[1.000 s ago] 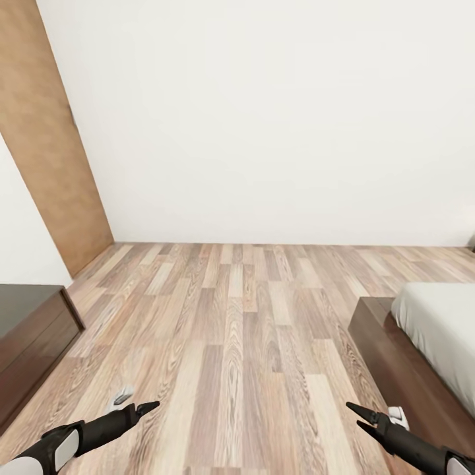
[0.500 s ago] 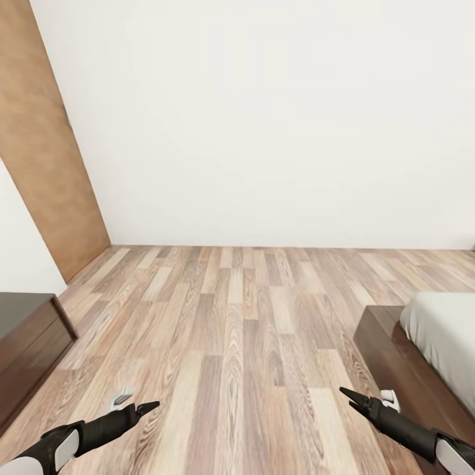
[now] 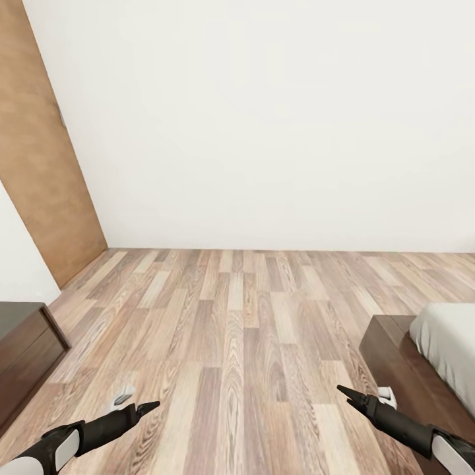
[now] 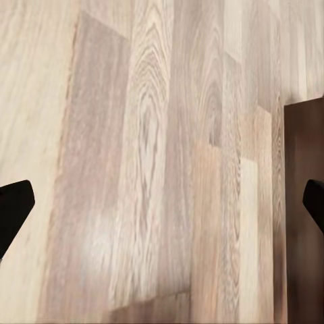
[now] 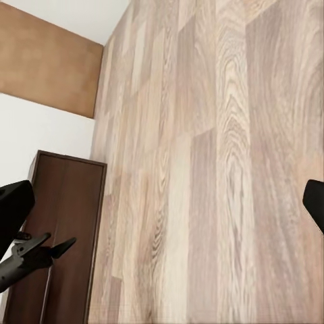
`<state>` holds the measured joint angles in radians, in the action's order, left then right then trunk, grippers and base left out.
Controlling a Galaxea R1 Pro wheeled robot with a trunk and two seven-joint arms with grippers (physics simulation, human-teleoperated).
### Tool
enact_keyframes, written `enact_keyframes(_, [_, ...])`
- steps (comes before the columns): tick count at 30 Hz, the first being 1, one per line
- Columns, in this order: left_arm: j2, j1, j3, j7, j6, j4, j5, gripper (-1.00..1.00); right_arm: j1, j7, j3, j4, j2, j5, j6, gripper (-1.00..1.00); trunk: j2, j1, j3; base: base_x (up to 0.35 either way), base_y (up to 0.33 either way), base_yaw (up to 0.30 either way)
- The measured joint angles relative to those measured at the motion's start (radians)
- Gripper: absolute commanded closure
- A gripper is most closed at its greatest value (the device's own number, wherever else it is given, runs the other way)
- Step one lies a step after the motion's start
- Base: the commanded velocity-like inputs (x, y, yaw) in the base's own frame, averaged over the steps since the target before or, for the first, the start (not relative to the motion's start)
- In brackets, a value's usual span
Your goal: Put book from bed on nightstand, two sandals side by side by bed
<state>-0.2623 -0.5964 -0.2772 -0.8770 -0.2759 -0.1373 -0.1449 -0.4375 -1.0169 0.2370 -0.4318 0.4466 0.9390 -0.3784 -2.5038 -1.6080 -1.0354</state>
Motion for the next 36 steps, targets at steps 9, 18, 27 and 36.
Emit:
enact_keyframes(9, [0.0, 0.0, 0.0, 0.0, 0.0, 0.0, 0.0, -1.0, 0.0, 0.003, 0.001, 0.007, -0.001, 0.0, 0.001, -1.0, 0.0, 0.0, 0.0, 0.172, 0.0, 0.0])
enact_keyframes(18, [0.0, 0.0, 0.0, 0.0, -0.001, 0.0, 0.0, -1.0, 0.0, -0.001, 0.0, 0.01, -0.001, -0.003, 0.001, -1.0, 0.0, 0.0, 0.0, 0.172, 0.0, 0.0])
enact_keyframes(27, [0.0, 0.0, 0.0, 0.0, 0.0, 0.0, 0.0, -1.0, 0.0, -0.002, 0.0, 0.011, -0.002, -0.004, 0.001, -1.0, 0.0, 0.0, 0.0, 0.172, 0.0, 0.0])
enact_keyframes(36, [0.0, 0.0, 0.0, 0.0, 0.0, 0.0, 0.0, -1.0, 0.001, 0.001, 0.001, 0.012, -0.004, -0.003, 0.003, -1.0, 0.0, 0.0, 0.0, 0.172, 0.0, 0.0])
